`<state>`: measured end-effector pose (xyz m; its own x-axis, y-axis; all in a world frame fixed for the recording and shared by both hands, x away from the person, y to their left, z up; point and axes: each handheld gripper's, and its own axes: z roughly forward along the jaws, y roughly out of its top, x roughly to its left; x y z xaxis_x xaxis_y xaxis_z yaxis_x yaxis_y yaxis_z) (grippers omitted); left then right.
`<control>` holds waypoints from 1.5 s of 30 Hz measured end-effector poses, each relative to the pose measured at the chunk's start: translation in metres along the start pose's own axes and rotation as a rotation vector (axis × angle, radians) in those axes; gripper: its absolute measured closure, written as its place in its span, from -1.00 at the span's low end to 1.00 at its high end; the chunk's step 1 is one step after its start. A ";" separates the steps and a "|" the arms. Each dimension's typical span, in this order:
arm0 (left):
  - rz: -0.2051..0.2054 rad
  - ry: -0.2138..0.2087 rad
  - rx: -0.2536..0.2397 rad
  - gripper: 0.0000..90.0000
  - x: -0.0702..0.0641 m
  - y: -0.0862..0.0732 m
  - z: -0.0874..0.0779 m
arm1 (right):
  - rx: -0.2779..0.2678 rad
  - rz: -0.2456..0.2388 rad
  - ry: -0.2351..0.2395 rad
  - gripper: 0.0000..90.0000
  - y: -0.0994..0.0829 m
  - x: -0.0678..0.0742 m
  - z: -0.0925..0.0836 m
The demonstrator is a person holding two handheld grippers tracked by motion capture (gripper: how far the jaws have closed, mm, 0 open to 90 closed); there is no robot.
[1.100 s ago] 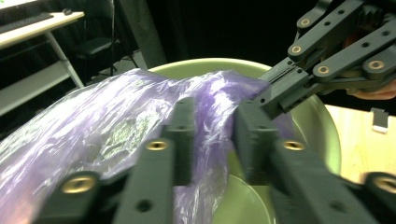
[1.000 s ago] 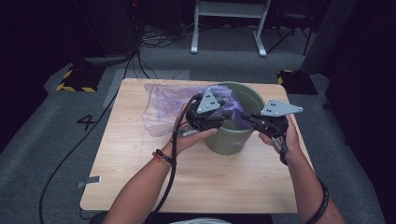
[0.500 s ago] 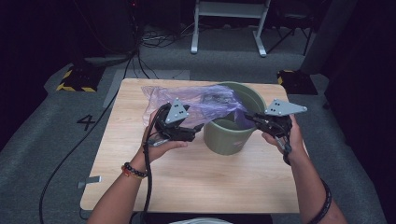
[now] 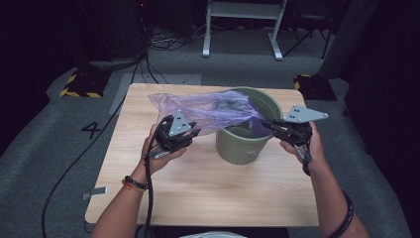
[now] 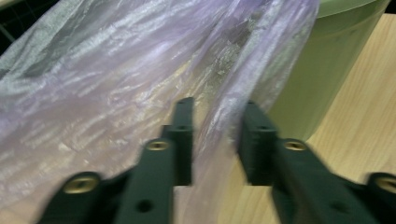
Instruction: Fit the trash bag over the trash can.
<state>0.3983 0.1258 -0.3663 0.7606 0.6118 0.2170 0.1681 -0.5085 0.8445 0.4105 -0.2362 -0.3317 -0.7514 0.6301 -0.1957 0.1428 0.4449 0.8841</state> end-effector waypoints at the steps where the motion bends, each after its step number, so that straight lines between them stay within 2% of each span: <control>1: -0.005 -0.017 -0.008 0.85 0.001 0.000 0.000 | -0.001 0.000 0.001 0.92 0.000 0.000 0.000; 3: -0.004 -0.013 -0.021 0.98 0.001 0.000 0.001 | -0.001 0.003 0.001 0.90 -0.001 -0.001 0.000; 7: -0.014 -0.003 -0.052 0.99 0.001 0.004 0.001 | -0.008 0.005 0.008 0.74 -0.002 -0.001 -0.001; 13: 0.004 0.017 -0.080 0.99 -0.001 0.013 -0.003 | -0.046 -0.019 0.025 0.10 0.004 0.005 -0.004; 18: 0.044 0.030 -0.061 0.99 -0.004 0.018 -0.004 | -0.061 -0.047 0.003 -0.21 0.012 0.013 -0.004; 22: 0.047 0.022 -0.062 0.99 -0.004 0.018 -0.005 | -0.070 -0.048 -0.011 -0.22 0.015 0.014 -0.004; 24: 0.039 0.025 -0.073 0.99 -0.003 0.017 -0.007 | -0.060 -0.046 -0.012 -0.06 0.014 0.014 -0.003; 26: 0.030 0.036 -0.089 0.99 -0.001 0.017 -0.009 | -0.028 -0.054 0.000 0.32 0.012 0.014 0.000; 27: 0.028 0.038 -0.096 0.99 0.000 0.017 -0.010 | -0.016 -0.049 0.013 0.45 0.012 0.014 0.001; 29: 0.016 0.040 -0.109 0.99 0.001 0.017 -0.012 | -0.002 -0.034 0.022 0.58 0.011 0.013 0.003; 30: 0.016 0.045 -0.113 0.99 0.001 0.018 -0.013 | 0.003 -0.030 0.027 0.58 0.011 0.013 0.004; 31: 0.018 0.047 -0.116 0.99 0.002 0.019 -0.014 | 0.002 -0.023 0.038 0.51 0.011 0.012 0.004; 34: 0.022 0.053 -0.120 0.99 0.001 0.020 -0.015 | -0.036 0.000 0.058 -0.12 0.012 0.011 0.001; 37: 0.029 0.055 -0.117 0.99 0.001 0.021 -0.014 | -0.064 0.011 0.019 -0.39 0.012 0.012 -0.003; 40: 0.037 0.057 -0.109 0.99 0.001 0.021 -0.013 | -0.082 -0.002 0.016 -0.45 0.013 0.013 -0.005; 45: 0.028 0.041 -0.111 0.99 0.000 0.020 -0.012 | -0.124 -0.019 0.002 -0.43 0.019 0.015 -0.009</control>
<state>0.3941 0.1228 -0.3433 0.7377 0.6234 0.2591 0.0748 -0.4569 0.8864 0.3957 -0.2242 -0.3142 -0.7545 0.6209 -0.2125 0.0474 0.3745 0.9260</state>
